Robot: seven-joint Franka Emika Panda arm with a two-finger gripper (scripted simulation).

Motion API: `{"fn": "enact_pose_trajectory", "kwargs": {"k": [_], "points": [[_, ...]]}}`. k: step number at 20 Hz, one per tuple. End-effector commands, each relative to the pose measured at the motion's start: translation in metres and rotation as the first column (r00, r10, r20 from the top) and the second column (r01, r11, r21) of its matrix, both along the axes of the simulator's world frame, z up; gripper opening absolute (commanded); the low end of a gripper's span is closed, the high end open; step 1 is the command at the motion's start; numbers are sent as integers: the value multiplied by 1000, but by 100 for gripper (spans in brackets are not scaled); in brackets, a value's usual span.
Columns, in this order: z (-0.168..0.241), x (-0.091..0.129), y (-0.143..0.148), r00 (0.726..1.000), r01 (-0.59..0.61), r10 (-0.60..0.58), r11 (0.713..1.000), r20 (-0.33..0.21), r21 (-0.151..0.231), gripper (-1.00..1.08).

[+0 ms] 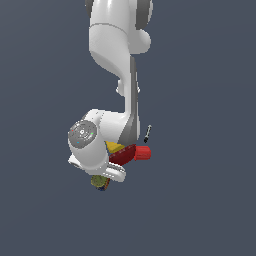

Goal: Pick up a designated object from a clutter of objects.

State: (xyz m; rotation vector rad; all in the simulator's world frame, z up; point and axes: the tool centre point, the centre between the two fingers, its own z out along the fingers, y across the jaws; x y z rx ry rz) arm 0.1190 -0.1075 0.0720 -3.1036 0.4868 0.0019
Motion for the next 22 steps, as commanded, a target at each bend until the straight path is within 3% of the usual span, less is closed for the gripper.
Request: {"fn": "enact_pose_trajectory", "kwargs": {"k": [1,6,7,22], "points": [[-9,0,0,1000,0,0,1000,1,0,100],[-13,2,0,1000,0,0,1000,1,0,100],[-13,2,0,1000,0,0,1000,1,0,-100],[-7,0,1,1000,0,0,1000,0,0,-100]]}}
